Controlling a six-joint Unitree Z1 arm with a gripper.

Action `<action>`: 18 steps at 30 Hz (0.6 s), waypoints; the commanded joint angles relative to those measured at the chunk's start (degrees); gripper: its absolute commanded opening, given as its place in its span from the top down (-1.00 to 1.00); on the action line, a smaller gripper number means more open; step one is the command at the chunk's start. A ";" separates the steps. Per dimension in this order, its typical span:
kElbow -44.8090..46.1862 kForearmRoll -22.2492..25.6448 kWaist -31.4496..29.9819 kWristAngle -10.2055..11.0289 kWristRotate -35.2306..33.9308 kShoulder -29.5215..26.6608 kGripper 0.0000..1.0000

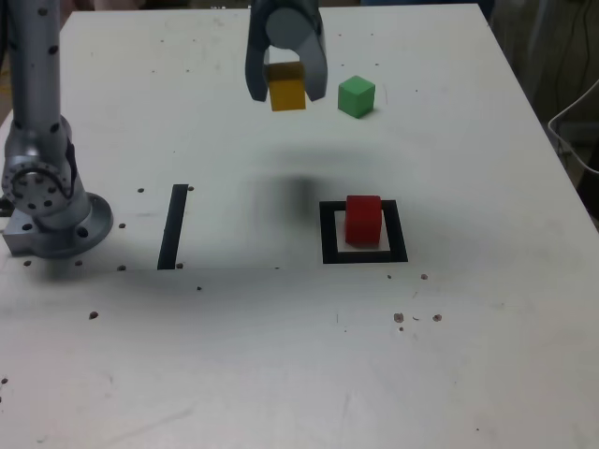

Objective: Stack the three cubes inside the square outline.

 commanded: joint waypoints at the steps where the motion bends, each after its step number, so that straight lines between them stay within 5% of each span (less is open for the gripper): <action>1: -0.54 -0.45 -2.01 -0.27 -1.70 0.33 0.70; 18: -4.83 -3.64 -15.05 -2.87 -10.74 5.48 0.70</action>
